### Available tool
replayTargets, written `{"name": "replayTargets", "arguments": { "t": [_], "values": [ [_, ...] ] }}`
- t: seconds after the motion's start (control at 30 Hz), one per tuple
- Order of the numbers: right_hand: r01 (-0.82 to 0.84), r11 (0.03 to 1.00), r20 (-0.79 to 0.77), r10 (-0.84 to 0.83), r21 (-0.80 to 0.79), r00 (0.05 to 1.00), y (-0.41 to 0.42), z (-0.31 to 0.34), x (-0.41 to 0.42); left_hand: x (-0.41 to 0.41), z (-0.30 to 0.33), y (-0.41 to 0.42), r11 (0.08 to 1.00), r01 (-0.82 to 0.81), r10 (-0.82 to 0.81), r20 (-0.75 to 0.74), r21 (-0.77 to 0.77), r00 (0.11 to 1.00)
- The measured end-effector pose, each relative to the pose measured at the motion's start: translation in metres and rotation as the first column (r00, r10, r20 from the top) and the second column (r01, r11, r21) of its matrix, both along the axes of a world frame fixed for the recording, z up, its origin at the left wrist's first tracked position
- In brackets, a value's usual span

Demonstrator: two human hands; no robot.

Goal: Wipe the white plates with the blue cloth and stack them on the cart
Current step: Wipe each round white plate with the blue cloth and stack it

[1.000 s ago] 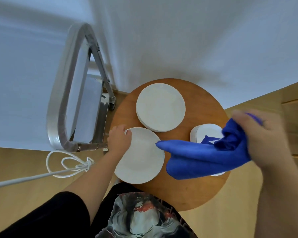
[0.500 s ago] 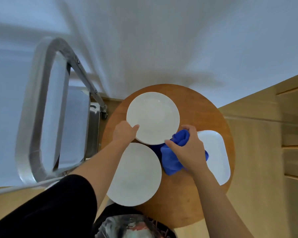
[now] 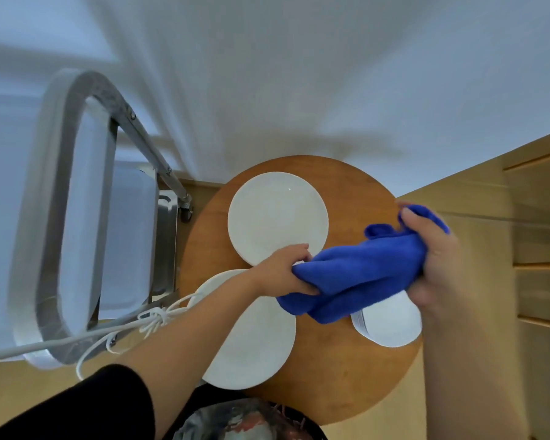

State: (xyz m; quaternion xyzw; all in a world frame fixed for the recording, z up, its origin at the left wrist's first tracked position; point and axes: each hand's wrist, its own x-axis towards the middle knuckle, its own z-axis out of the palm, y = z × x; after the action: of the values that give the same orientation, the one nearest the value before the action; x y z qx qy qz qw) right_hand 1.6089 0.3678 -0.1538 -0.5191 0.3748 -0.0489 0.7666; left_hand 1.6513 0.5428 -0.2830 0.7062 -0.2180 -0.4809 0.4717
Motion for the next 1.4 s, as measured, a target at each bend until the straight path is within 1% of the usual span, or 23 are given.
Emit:
{"name": "replayTargets", "arguments": {
  "t": [0.07, 0.13, 0.23, 0.27, 0.3, 0.33, 0.4, 0.47, 0.57, 0.63, 0.7, 0.77, 0.83, 0.9, 0.97, 1.03, 1.1, 1.13, 1.2, 1.27, 1.3, 1.37, 1.4],
  "values": [
    [0.056, 0.998, -0.113, -0.051, 0.039, 0.992, -0.022, 0.004, -0.017, 0.003, 0.010, -0.002, 1.000, -0.009, 0.009, -0.030, -0.018, 1.000],
    [-0.012, 0.998, -0.368, -0.014, -0.067, 0.930, -0.038, -0.004, -0.038, 0.006, 0.024, -0.003, 0.994, -0.071, 0.062, -0.111, -0.081, 0.992],
    [-0.364, 0.927, -0.704, 0.199, -0.091, 0.682, -0.044, -0.027, -0.069, 0.010, 0.043, -0.006, 0.968, -0.193, 0.154, -0.225, -0.160, 0.962],
    [-0.469, 0.879, -0.753, 0.253, -0.083, 0.607, -0.039, -0.032, -0.075, 0.010, 0.047, -0.008, 0.961, -0.201, 0.152, -0.249, -0.187, 0.957],
    [-0.538, 0.835, -0.768, 0.268, -0.115, 0.581, -0.033, -0.034, -0.079, 0.009, 0.050, -0.011, 0.956, -0.203, 0.145, -0.262, -0.212, 0.954],
    [-0.563, 0.805, -0.741, 0.259, -0.190, 0.620, -0.026, -0.033, -0.078, 0.007, 0.052, -0.013, 0.954, -0.206, 0.145, -0.267, -0.219, 0.953],
    [-0.507, 0.799, -0.552, 0.276, -0.323, 0.787, -0.016, -0.029, -0.071, 0.004, 0.053, -0.017, 0.947, -0.251, 0.185, -0.300, -0.200, 0.936],
    [-0.524, 0.800, -0.322, 0.433, -0.292, 0.842, -0.007, -0.027, -0.062, -0.001, 0.054, -0.017, 0.918, -0.352, 0.246, -0.435, -0.183, 0.866],
    [-0.574, 0.787, -0.153, 0.553, -0.225, 0.819, 0.006, -0.034, -0.050, -0.010, 0.058, -0.016, 0.829, -0.540, 0.283, -0.722, -0.147, 0.631],
    [-0.462, 0.882, -0.043, 0.460, -0.095, 0.887, 0.015, -0.039, -0.046, -0.016, 0.058, -0.019, 0.745, -0.664, 0.371, -0.785, -0.068, 0.497],
    [-0.291, 0.955, -0.039, 0.293, 0.057, 0.955, 0.027, -0.044, -0.043, -0.025, 0.056, -0.030, 0.640, -0.768, 0.536, -0.726, 0.017, 0.431],
    [-0.274, 0.957, -0.138, 0.260, -0.096, 0.956, 0.045, -0.046, -0.039, -0.036, 0.057, -0.040, 0.548, -0.831, 0.695, -0.606, 0.098, 0.387],
    [-0.247, 0.922, -0.191, 0.196, -0.299, 0.962, 0.063, -0.048, -0.035, -0.041, 0.055, -0.045, 0.519, -0.845, 0.737, -0.569, 0.130, 0.365],
    [-0.164, 0.887, -0.148, 0.110, -0.432, 0.983, 0.073, -0.046, -0.034, -0.036, 0.056, -0.042, 0.557, -0.826, 0.623, -0.703, 0.090, 0.343],
    [-0.099, 0.868, -0.060, 0.080, -0.486, 0.995, 0.076, -0.044, -0.032, -0.027, 0.059, -0.034, 0.562, -0.827, 0.456, -0.836, 0.003, 0.306],
    [-0.171, 0.888, -0.047, 0.167, -0.426, 0.985, 0.071, -0.044, -0.027, -0.022, 0.061, -0.028, 0.580, -0.813, 0.343, -0.892, -0.046, 0.295],
    [-0.309, 0.876, -0.095, 0.295, -0.370, 0.951, 0.067, -0.047, -0.025, -0.017, 0.059, -0.026, 0.629, -0.778, 0.327, -0.906, -0.004, 0.269],
    [-0.320, 0.870, -0.118, 0.298, -0.374, 0.947, 0.066, -0.050, -0.025, -0.015, 0.059, -0.024, 0.655, -0.755, 0.335, -0.906, 0.027, 0.259],
    [-0.278, 0.873, -0.142, 0.241, -0.401, 0.960, 0.067, -0.058, -0.026, -0.010, 0.059, -0.022, 0.720, -0.690, 0.374, -0.878, 0.071, 0.300],
    [-0.269, 0.871, -0.162, 0.221, -0.411, 0.962, 0.068, -0.065, -0.025, -0.002, 0.060, -0.020, 0.775, -0.616, 0.484, -0.757, 0.139, 0.438],
    [-0.278, 0.868, -0.174, 0.225, -0.411, 0.959, 0.066, -0.068, -0.023, 0.003, 0.058, -0.017, 0.792, -0.584, 0.550, -0.618, 0.174, 0.561],
    [-0.298, 0.870, -0.176, 0.247, -0.393, 0.953, 0.059, -0.072, -0.019, 0.012, 0.038, -0.005, 0.806, -0.555, 0.585, -0.136, 0.207, 0.799],
    [-0.308, 0.872, -0.171, 0.261, -0.380, 0.950, 0.055, -0.074, -0.017, 0.018, 0.023, 0.005, 0.788, -0.574, 0.556, 0.143, 0.222, 0.819]
  ]
}}
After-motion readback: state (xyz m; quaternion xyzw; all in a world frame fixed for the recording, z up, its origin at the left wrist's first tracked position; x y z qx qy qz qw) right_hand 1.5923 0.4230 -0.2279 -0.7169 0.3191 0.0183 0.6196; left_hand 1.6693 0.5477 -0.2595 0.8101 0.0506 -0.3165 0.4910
